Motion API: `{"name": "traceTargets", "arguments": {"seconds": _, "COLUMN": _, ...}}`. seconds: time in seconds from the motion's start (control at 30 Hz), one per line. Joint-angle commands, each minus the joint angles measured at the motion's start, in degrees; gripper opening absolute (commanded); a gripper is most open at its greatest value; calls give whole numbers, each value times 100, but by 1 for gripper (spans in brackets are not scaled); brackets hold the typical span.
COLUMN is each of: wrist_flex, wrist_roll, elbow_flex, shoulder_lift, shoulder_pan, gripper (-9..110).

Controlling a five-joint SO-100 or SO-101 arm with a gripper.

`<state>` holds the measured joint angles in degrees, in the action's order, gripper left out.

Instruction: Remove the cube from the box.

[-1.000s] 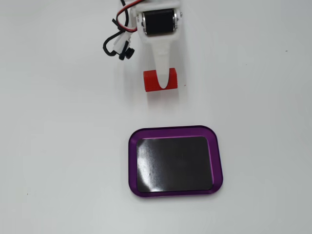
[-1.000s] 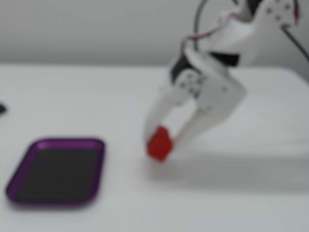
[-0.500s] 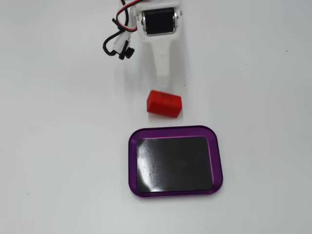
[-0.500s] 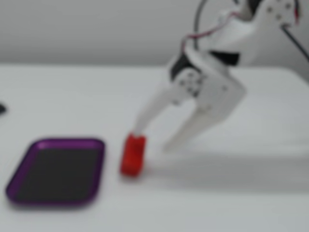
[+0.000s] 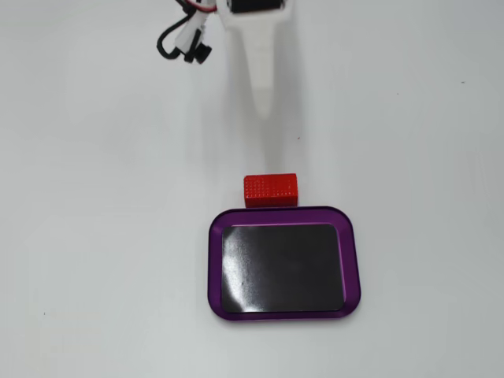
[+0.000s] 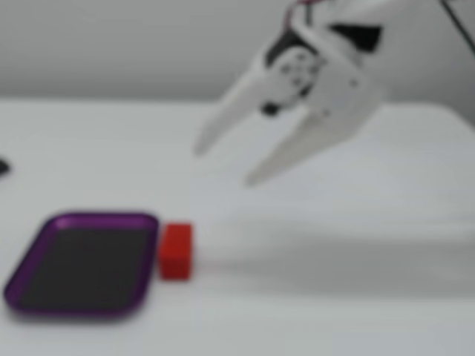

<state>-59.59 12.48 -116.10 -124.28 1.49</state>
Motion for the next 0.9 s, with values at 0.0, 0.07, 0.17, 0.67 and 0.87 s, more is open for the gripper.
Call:
{"name": "traceTargets", "arguments": {"seconds": 0.0, "wrist_flex": -255, "wrist_roll": -44, "elbow_flex": 343, "shoulder_lift": -1213, "shoulder_pan": 18, "gripper": 16}}
{"name": "traceTargets", "arguments": {"seconds": 0.07, "wrist_flex": -211, "wrist_roll": -26, "elbow_flex": 308, "shoulder_lift": -1942, "shoulder_pan": 18, "gripper": 16}}
{"name": "traceTargets", "arguments": {"seconds": 0.17, "wrist_flex": -202, "wrist_roll": -53, "elbow_flex": -272, "shoulder_lift": -2971, "shoulder_pan": 35, "gripper": 16}}
{"name": "traceTargets", "arguments": {"seconds": 0.67, "wrist_flex": 79, "wrist_roll": -79, "elbow_flex": -4447, "shoulder_lift": -6838, "shoulder_pan": 132, "gripper": 16}}
{"name": "traceTargets", "arguments": {"seconds": 0.87, "wrist_flex": 79, "wrist_roll": -97, "elbow_flex": -4781, "shoulder_lift": -6609, "shoulder_pan": 659, "gripper": 16}}
